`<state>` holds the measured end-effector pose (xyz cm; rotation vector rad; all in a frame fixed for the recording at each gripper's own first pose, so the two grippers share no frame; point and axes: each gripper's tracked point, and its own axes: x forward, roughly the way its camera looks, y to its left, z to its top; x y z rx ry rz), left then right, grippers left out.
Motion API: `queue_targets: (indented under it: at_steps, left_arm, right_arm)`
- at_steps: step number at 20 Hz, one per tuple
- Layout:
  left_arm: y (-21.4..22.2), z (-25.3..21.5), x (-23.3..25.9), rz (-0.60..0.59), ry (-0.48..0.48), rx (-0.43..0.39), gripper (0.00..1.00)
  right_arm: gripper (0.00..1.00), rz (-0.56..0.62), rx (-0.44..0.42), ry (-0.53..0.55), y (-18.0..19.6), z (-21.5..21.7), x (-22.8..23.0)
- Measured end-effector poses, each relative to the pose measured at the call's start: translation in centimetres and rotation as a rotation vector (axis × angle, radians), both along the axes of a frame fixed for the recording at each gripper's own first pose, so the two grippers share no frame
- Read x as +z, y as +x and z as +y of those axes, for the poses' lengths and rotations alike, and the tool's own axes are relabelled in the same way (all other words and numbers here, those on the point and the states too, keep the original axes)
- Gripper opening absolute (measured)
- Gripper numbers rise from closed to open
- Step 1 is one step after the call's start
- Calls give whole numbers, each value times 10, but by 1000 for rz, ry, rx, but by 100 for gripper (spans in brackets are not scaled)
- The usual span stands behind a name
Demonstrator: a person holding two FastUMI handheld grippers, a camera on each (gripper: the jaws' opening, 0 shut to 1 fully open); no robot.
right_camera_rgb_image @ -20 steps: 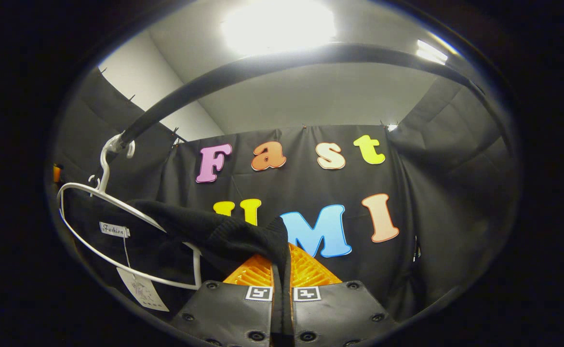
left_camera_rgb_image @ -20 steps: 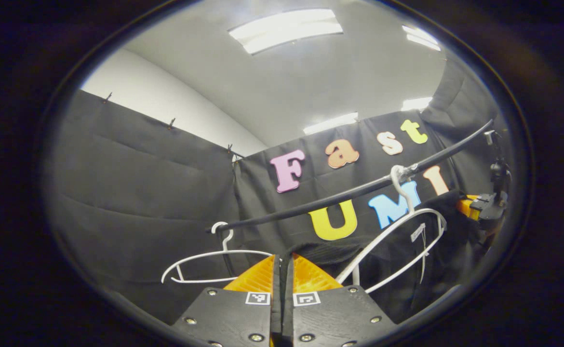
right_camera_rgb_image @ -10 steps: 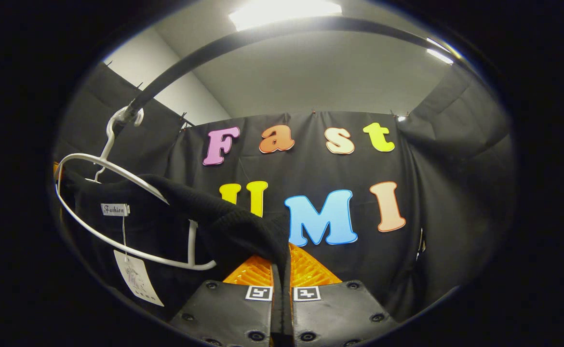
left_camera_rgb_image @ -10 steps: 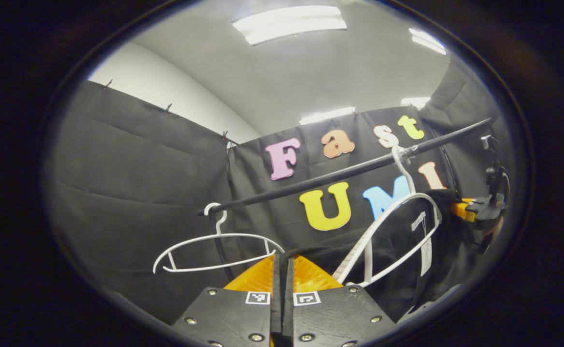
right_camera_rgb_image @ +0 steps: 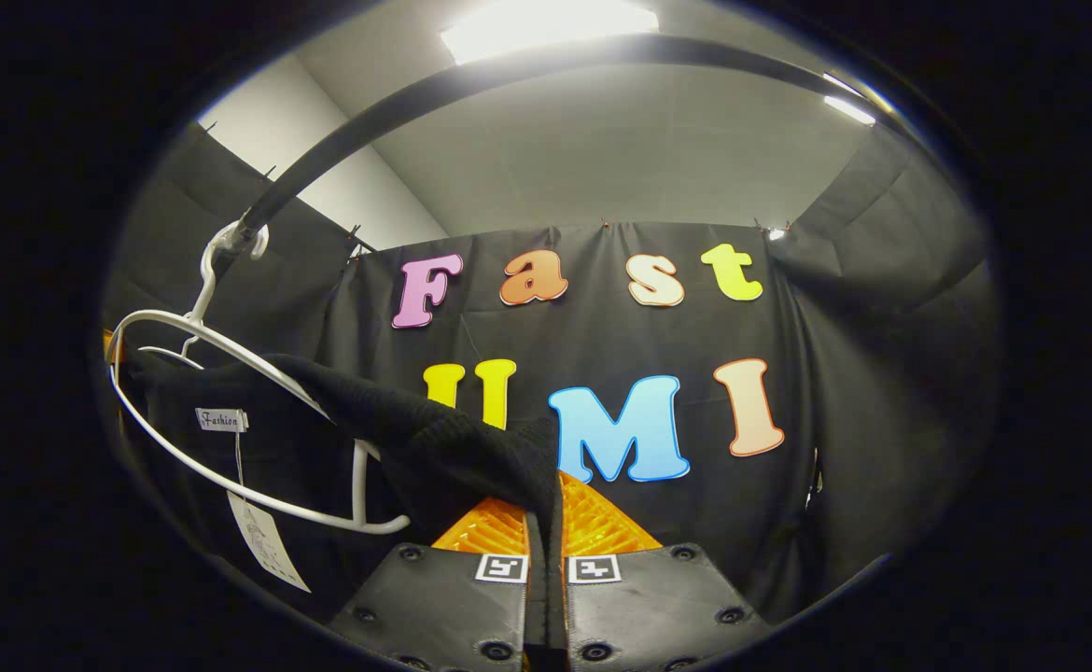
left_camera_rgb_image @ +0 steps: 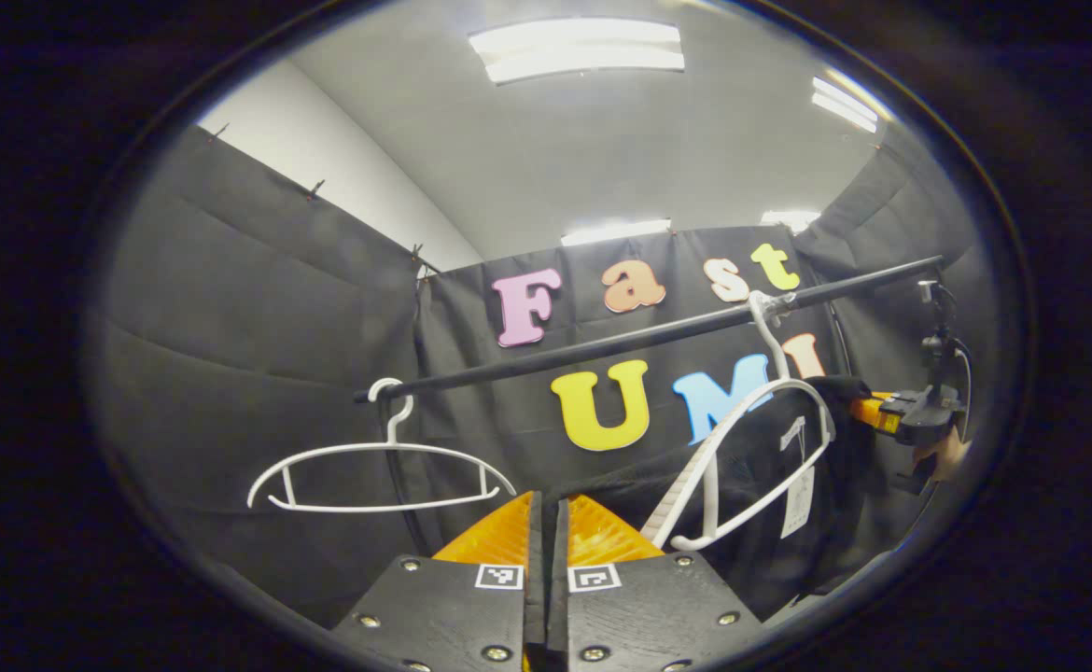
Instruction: Grasp the clothes on the hanger with both hands and then place them into the laundry hamper below.
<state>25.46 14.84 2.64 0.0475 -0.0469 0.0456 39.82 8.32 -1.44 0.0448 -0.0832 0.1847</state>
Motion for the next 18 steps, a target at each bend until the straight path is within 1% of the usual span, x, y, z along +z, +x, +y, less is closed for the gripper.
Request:
queue_targets:
  at_steps: [3, 4, 6, 7, 9, 12, 15, 18]
  left_arm:
    - [-8, 5, -9, 16, -16, -27, 2]
    - [-11, 3, -10, 19, -17, -37, 2]
    - [-14, 0, -14, 23, -21, -59, 2]
    - [-15, -1, -20, 28, -30, -69, 2]
    - [-16, -1, -34, 44, -62, -81, 2]
    - [-22, -4, -50, 57, -103, -79, 2]
    - [-21, -16, -53, 65, -97, -82, 2]
    - [-16, -37, -59, 73, -87, -98, 2]
  right_arm:
    - [0, -11, -6, 3, -3, -8, 6]
    - [1, -15, -11, 0, -4, -10, 8]
    - [0, -15, -19, 9, -4, -14, 10]
    - [1, -15, -20, 19, -5, -15, 11]
    - [1, -17, -20, 23, -5, -17, 12]
    - [1, -17, -13, 3, -6, -18, 10]
    - [1, 8, -21, 4, 7, -25, 0]
    - [1, 73, -51, 22, 18, -37, -23]
